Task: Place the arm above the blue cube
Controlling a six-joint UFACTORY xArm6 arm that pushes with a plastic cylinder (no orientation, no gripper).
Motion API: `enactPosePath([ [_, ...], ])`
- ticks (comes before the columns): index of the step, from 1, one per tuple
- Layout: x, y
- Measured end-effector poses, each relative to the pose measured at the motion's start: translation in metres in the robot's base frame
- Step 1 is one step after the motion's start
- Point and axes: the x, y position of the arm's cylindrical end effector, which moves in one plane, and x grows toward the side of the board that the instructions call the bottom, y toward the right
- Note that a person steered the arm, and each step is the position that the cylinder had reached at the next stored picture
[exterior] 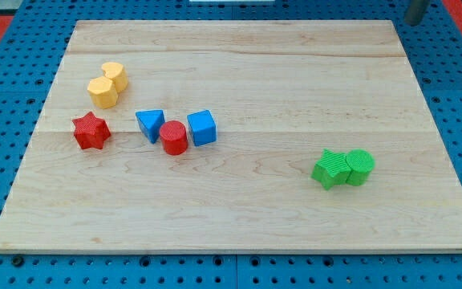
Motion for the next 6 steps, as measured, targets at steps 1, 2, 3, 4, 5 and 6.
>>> enactPosePath([
  [1, 0.018, -0.006],
  [2, 0.068, -0.014],
  [3, 0.107, -0.053],
  [4, 0.108, -0.058],
  [5, 0.113, -0.095],
  [6, 0.13, -0.147],
])
